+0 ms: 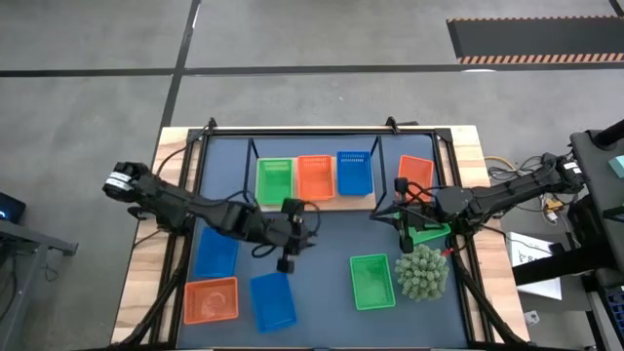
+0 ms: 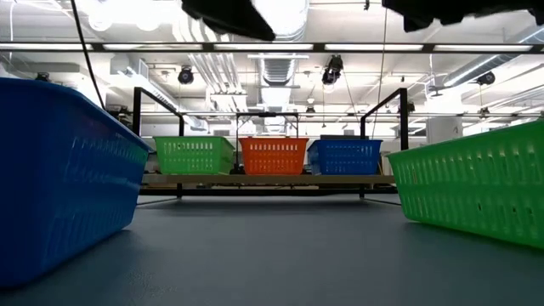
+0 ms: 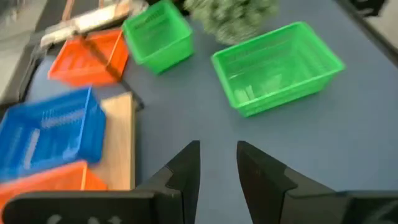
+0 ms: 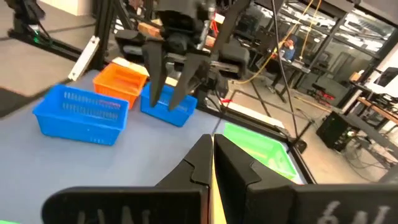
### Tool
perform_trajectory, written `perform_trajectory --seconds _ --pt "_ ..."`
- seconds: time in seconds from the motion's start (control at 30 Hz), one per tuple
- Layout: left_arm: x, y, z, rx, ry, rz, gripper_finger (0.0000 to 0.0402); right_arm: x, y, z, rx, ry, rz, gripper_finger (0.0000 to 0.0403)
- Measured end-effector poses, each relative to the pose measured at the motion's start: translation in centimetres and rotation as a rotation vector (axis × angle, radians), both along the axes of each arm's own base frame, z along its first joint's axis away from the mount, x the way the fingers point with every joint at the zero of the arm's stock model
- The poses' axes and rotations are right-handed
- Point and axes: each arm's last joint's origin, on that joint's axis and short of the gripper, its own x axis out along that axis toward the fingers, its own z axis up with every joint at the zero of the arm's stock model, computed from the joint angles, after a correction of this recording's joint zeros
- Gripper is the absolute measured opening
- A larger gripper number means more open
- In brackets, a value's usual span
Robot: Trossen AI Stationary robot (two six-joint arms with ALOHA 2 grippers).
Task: Stack baskets on shelf by color
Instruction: Adjust the baskets on the shelf
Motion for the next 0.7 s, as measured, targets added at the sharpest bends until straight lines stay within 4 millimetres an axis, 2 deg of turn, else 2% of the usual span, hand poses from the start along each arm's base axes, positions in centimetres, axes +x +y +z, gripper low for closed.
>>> perform_trajectory --seconds 0.1,0.27,0.43,0.7 --pt "-0.2 -0.8 0.2 0.062 -0.019 -0.068 0.0089 0.6 0.5 0.9 0.012 0.026 0.006 0.0009" --pt "-0.5 -0.9 0.6 0.134 -0.029 -0.117 0.0089 2.4 1.5 2.5 -0.015 0.125 -0.029 0.0009" --pt "-1.1 -0.7 0.6 0.198 -0.029 -0.154 0.0089 4.4 1.9 5.6 0.037 0.236 -0.065 0.0009" --pt "-4.0 0.5 0.4 0.207 -0.098 -0.101 0.0089 8.5 1.2 9.2 0.048 0.49 -0.223 0.0009"
